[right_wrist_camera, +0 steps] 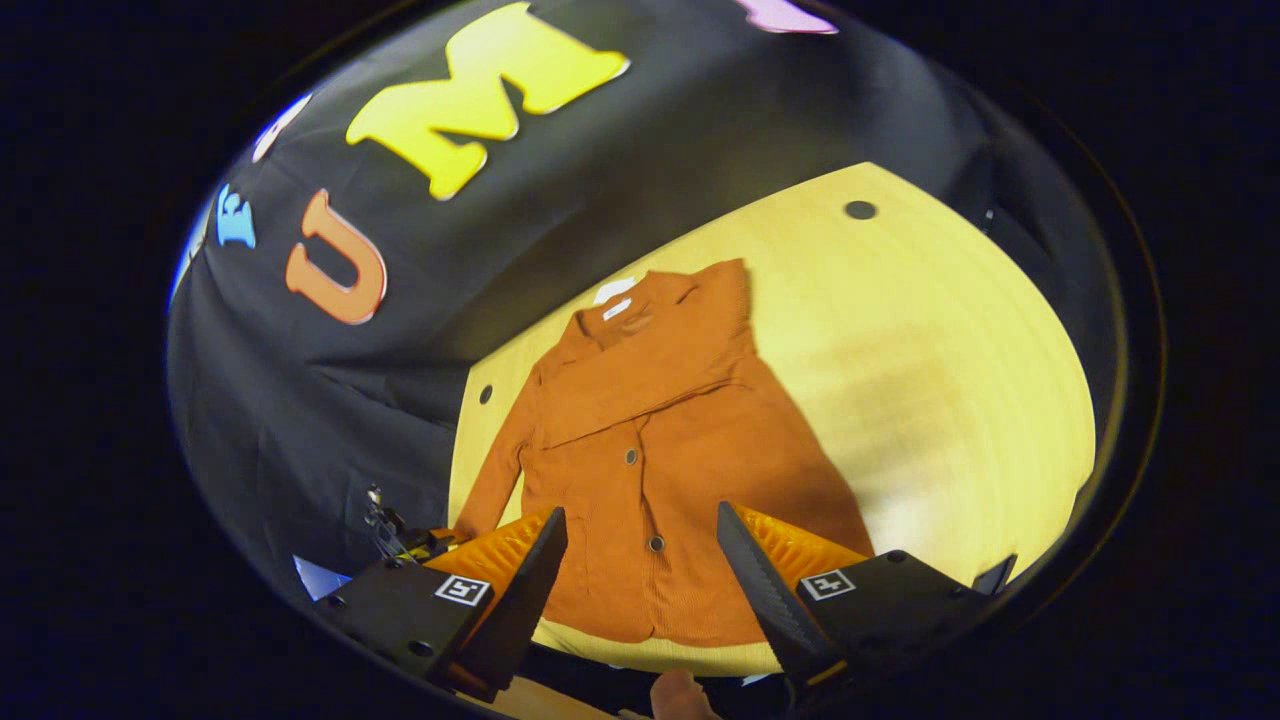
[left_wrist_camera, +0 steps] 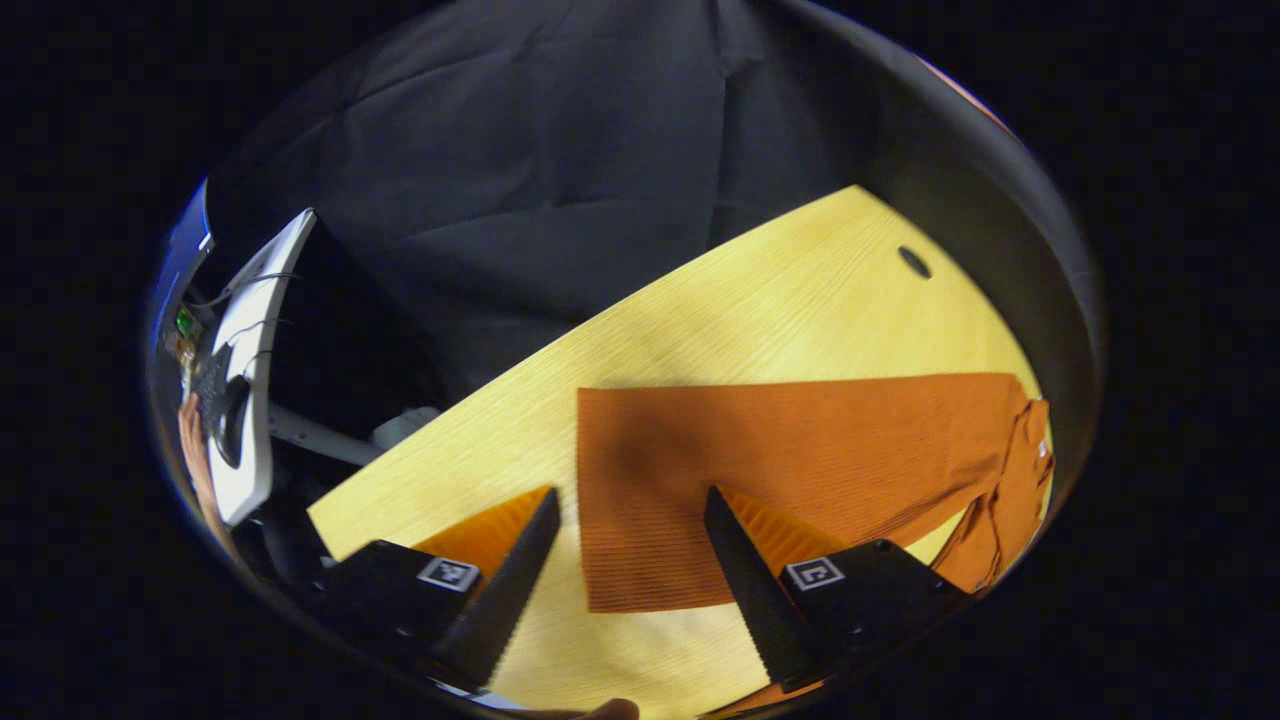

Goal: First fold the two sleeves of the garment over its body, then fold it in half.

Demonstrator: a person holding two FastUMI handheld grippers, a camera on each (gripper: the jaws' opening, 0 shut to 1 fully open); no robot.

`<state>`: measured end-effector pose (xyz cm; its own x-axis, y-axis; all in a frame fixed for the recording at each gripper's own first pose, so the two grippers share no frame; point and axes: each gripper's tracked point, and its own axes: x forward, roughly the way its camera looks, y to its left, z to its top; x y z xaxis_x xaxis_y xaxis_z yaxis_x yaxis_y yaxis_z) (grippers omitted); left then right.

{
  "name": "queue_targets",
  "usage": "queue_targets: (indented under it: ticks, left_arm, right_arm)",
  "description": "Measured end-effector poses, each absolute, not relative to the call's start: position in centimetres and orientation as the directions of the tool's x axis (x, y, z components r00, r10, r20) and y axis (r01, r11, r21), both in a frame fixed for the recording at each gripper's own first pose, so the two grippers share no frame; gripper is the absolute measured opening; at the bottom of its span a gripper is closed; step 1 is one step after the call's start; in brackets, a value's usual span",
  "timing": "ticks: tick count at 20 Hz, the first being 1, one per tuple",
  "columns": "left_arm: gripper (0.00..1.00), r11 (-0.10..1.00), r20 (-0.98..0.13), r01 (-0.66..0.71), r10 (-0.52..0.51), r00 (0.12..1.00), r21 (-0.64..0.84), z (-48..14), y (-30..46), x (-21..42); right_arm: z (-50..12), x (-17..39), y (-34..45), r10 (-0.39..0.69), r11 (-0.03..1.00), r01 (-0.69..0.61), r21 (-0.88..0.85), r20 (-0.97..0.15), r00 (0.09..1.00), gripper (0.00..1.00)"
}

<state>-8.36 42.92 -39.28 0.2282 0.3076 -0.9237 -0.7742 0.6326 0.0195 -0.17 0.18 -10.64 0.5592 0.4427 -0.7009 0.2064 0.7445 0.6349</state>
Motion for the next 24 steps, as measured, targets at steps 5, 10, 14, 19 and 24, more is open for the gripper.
queue_targets:
  ticks: [5, 10, 14, 19, 24]
  left_arm:
    - [0.9, 0.614, -0.998, -0.789, 0.052, 0.045, -0.003, -39.1, 42.8, -8.4]
    - [0.77, 0.6, -0.999, -0.8, -0.031, -0.007, -0.013, -39.4, 43.1, -7.9]
    - [0.2, 0.583, -0.998, -0.812, -0.058, 0.004, -0.037, -39.4, 42.1, -6.8]
    - [0.03, 0.638, -0.999, -0.77, -0.042, 0.006, -0.032, -38.0, 40.4, -5.4]
    - [0.03, 0.746, -0.995, -0.661, -0.021, 0.099, -0.082, -33.5, 36.2, -0.1]
  right_arm:
    - [-5.9, -3.1, -7.5, 0.356, 0.694, 0.249, 0.675, -0.623, 0.697, 0.92]
    - [-5.6, -8.9, -11.2, 0.251, 0.68, 0.345, 0.647, -0.647, 0.72, 0.96]
    - [-6.3, -12.0, -13.1, 0.182, 0.67, 0.403, 0.624, -0.664, 0.725, 0.92]
    - [-5.5, -12.2, -14.4, 0.164, 0.67, 0.403, 0.623, -0.654, 0.738, 0.96]
    - [-5.7, -10.2, -12.7, 0.26, 0.642, 0.347, 0.684, -0.619, 0.741, 0.96]
